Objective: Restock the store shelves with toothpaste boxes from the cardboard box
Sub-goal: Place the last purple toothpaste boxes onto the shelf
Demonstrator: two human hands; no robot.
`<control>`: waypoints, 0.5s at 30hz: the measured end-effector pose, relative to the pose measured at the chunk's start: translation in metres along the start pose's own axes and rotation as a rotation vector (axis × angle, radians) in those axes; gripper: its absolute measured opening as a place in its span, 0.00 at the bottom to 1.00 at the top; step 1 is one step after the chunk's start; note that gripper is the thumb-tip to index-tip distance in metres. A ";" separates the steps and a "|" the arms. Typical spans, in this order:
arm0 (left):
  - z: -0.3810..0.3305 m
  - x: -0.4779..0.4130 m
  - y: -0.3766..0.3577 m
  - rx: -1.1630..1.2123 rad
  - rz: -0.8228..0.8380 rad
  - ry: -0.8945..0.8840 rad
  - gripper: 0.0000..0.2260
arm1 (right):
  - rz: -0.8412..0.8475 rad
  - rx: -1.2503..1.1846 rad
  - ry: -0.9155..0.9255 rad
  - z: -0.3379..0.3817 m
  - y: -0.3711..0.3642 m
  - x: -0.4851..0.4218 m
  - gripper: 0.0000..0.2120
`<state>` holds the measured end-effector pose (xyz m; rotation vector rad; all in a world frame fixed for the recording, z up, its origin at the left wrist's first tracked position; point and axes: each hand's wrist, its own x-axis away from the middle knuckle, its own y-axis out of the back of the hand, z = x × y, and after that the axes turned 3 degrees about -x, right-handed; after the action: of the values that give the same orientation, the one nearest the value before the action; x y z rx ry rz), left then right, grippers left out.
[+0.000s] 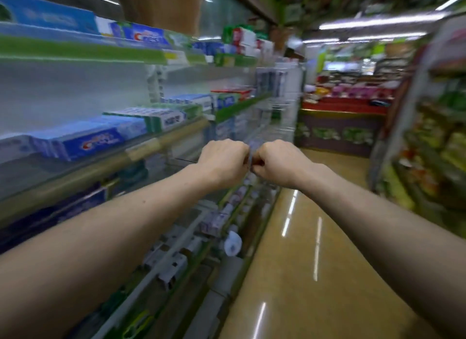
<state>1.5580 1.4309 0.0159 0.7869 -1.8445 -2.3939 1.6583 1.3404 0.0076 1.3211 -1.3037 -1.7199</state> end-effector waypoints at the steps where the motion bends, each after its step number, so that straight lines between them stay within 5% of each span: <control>1: -0.019 0.000 -0.001 0.025 0.003 -0.040 0.05 | 0.009 0.002 -0.047 -0.011 0.003 0.019 0.09; 15: -0.322 -0.008 -0.015 0.205 0.065 -0.563 0.04 | 0.127 0.094 -0.648 -0.170 0.045 0.284 0.08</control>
<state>1.6971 1.1481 -0.0508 0.0358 -2.2799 -2.5944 1.7225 1.0186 -0.0535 0.7125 -1.7883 -2.1006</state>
